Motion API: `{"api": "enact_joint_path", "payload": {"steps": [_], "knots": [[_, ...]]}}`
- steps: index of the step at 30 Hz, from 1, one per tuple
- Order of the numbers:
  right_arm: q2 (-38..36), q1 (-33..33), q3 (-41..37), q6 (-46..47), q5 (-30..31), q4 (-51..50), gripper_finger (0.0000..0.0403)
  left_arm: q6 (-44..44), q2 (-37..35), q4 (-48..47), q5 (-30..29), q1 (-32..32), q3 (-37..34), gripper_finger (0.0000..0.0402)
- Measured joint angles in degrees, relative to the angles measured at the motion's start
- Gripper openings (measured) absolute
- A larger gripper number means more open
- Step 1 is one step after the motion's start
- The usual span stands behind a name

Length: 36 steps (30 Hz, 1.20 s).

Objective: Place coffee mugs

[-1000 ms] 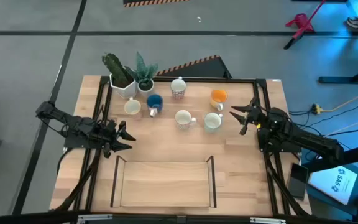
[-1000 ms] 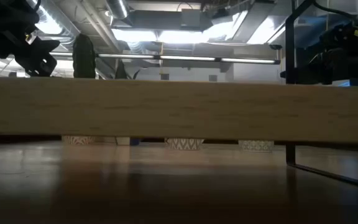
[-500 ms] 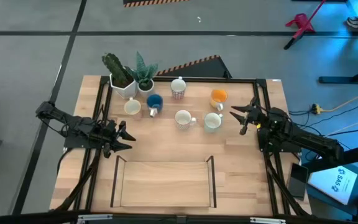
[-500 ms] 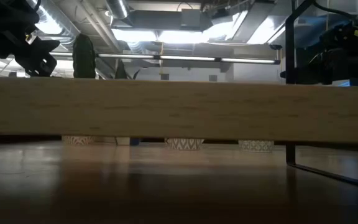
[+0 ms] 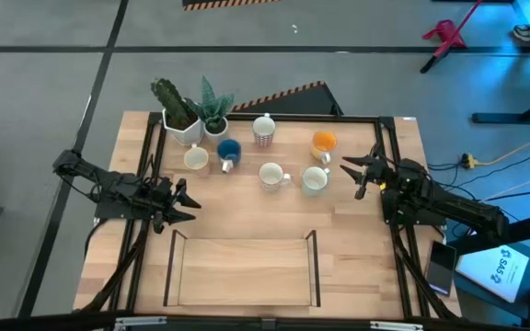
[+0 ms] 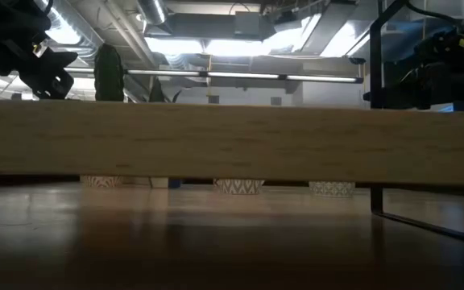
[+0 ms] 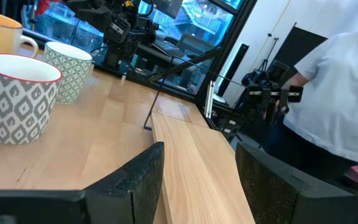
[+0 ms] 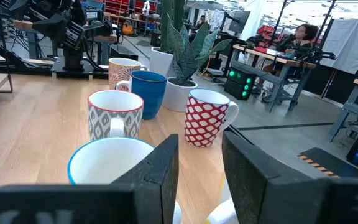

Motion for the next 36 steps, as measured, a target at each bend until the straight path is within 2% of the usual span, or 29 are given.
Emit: {"api": "enact_joint_path", "payload": {"steps": [13, 17, 22, 24, 27, 29, 36], "knots": [[-0.02, -0.01, -0.02, -0.01, -0.04, 0.31, 0.0111, 0.28, 0.0, -0.03, -0.01, 0.0, -0.01, 0.0194], [-0.03, -0.02, -0.04, 0.02, -0.17, 2.1, 0.0111, 12.44, 0.01, 0.14, -2.29, 0.0, -0.02, 0.0194], [-0.04, -0.02, -0.04, 0.02, -0.15, 3.35, 0.0111, 24.3, 0.01, 1.21, -12.04, 0.0, 0.0, 0.0194], [-0.02, -0.02, -0.04, 0.1, -0.51, 3.21, 0.0111, 26.97, -0.01, 1.36, -13.68, 0.0, 0.0, 0.0194], [-0.04, -0.01, -0.04, 5.29, -1.85, 3.29, 0.0111, 27.51, -0.01, 1.36, -13.83, 0.0, 0.0, 0.0194], [-0.03, -0.02, -0.04, 10.71, -2.13, 3.31, 0.0111, 32.1, 0.01, 1.42, -15.23, 0.0, 0.0, 0.0194], [-0.02, 0.01, -0.04, 27.7, 2.98, 3.33, 0.0111, 44.87, -0.01, 1.46, -15.69, 0.0, 0.0, 0.0194]]}}
